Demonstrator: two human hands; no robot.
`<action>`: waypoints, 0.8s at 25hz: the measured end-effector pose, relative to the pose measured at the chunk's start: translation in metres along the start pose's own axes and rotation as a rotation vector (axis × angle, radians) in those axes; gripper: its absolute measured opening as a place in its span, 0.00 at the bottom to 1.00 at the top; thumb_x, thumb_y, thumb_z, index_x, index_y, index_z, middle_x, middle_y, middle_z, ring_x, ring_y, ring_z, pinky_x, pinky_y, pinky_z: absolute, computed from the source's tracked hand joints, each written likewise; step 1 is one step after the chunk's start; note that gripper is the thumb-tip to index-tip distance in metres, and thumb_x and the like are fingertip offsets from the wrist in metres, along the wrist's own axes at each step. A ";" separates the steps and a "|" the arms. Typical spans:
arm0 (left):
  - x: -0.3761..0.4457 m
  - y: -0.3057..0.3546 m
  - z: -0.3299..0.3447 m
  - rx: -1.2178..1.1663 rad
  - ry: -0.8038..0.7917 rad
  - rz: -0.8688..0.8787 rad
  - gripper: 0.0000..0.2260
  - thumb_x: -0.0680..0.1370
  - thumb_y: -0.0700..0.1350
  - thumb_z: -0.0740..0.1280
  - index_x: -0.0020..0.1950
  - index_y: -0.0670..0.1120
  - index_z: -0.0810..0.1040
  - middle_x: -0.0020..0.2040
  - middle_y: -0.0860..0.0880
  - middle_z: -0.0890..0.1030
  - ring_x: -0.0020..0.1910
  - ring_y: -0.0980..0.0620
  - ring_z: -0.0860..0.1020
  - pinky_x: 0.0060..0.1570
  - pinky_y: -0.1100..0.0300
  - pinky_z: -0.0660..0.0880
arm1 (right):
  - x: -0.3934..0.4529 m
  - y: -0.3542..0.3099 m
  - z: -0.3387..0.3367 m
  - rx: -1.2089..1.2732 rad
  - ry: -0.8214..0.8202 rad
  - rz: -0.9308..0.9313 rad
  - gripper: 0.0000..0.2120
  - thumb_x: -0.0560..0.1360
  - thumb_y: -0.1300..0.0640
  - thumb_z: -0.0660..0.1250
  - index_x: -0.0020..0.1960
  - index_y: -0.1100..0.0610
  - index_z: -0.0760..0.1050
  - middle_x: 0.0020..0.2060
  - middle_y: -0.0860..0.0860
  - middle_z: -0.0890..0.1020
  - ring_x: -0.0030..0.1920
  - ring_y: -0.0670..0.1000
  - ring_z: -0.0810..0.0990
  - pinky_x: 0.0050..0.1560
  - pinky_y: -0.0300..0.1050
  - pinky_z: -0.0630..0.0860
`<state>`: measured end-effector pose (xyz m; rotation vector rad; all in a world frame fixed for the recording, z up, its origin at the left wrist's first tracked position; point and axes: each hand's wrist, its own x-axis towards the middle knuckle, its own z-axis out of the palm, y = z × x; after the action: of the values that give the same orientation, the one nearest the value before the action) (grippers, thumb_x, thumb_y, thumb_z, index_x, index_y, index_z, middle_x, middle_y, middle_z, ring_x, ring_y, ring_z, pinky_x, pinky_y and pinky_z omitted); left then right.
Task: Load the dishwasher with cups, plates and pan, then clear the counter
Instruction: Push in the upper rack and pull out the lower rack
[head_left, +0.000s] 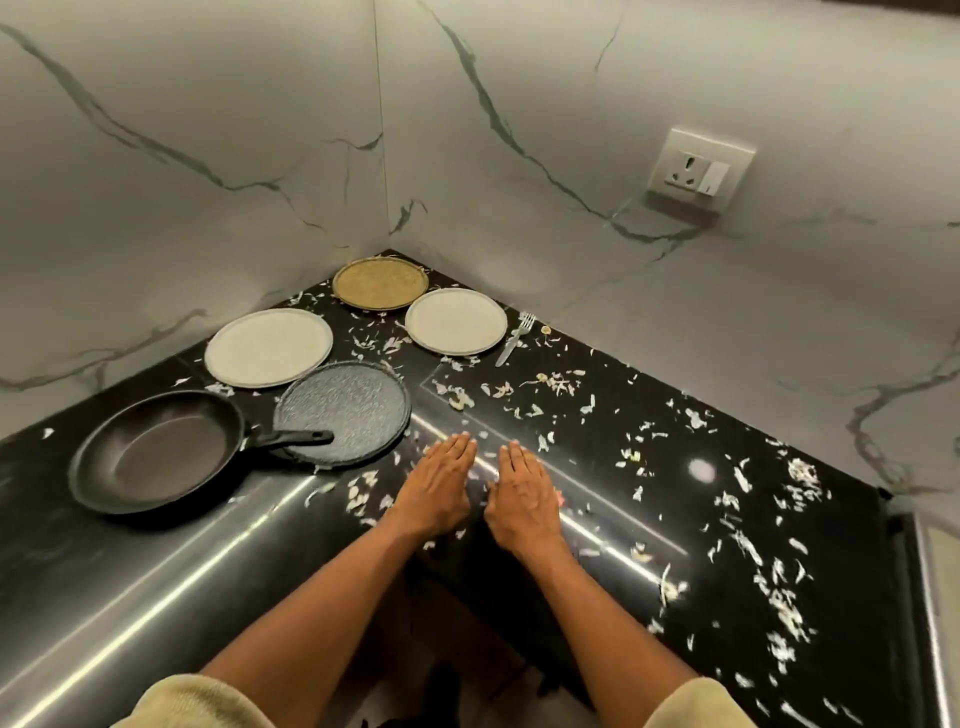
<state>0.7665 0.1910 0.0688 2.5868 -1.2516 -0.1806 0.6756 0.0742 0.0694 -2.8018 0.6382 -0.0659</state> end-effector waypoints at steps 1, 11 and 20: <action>0.025 -0.004 -0.002 -0.014 -0.016 0.004 0.31 0.80 0.41 0.56 0.81 0.42 0.48 0.82 0.44 0.49 0.81 0.50 0.47 0.78 0.57 0.42 | 0.024 0.005 -0.004 -0.004 -0.014 0.001 0.30 0.83 0.53 0.56 0.81 0.59 0.52 0.81 0.56 0.54 0.81 0.53 0.52 0.81 0.50 0.48; 0.215 -0.028 -0.016 -0.143 0.041 0.038 0.24 0.81 0.44 0.56 0.77 0.39 0.64 0.76 0.41 0.67 0.76 0.45 0.64 0.76 0.54 0.55 | 0.221 0.048 -0.024 -0.089 -0.077 0.019 0.30 0.83 0.55 0.56 0.81 0.60 0.52 0.81 0.56 0.54 0.81 0.53 0.51 0.81 0.50 0.48; 0.288 -0.044 0.017 -0.002 0.091 -0.004 0.03 0.69 0.37 0.67 0.42 0.43 0.77 0.36 0.44 0.79 0.38 0.42 0.76 0.39 0.52 0.68 | 0.345 0.086 -0.045 -0.165 -0.162 -0.054 0.34 0.76 0.66 0.61 0.80 0.55 0.58 0.80 0.54 0.59 0.79 0.56 0.56 0.77 0.53 0.59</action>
<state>0.9744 -0.0117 0.0406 2.5646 -1.2140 -0.0638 0.9463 -0.1604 0.0847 -2.9424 0.5527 0.2104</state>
